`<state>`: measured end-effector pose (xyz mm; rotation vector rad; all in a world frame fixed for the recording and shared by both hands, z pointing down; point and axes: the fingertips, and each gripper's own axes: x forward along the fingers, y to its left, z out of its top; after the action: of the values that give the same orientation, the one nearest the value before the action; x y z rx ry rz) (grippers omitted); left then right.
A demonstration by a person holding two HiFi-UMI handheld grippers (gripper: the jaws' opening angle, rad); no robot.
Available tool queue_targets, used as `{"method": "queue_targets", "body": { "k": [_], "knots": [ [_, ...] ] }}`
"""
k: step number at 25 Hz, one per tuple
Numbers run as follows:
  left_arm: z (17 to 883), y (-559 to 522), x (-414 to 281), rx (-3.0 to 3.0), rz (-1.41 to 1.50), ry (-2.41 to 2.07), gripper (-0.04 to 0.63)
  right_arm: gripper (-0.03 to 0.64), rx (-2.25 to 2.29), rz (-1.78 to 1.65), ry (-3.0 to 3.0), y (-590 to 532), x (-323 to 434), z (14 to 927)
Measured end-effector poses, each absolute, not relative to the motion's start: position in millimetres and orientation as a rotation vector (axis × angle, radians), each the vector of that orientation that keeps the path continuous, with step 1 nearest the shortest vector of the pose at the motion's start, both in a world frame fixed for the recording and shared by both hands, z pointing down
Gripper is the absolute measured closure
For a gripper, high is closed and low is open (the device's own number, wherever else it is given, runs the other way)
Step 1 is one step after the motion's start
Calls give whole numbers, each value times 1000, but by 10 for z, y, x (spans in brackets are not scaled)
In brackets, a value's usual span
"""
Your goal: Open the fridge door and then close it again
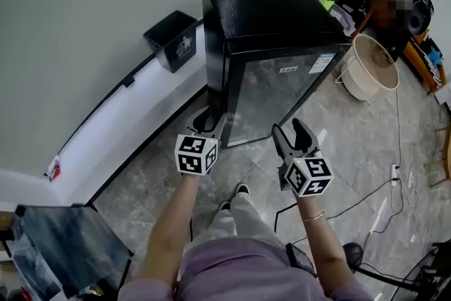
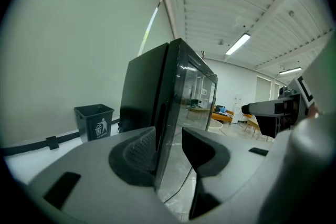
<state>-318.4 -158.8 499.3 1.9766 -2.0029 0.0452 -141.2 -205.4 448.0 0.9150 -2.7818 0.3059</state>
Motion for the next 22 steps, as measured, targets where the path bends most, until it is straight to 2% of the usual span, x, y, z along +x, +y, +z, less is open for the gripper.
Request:
{"method": "queue_targets", "body": {
  "k": [19, 22],
  "knots": [
    [5324, -2305, -3233, 1964, 72, -1945, 433, 364, 747, 380, -2748, -2607, -1862, 4836],
    [5325, -2349, -3225, 1974, 65, -1940, 455, 364, 738, 388, -2744, -2627, -1869, 4866]
  ]
}}
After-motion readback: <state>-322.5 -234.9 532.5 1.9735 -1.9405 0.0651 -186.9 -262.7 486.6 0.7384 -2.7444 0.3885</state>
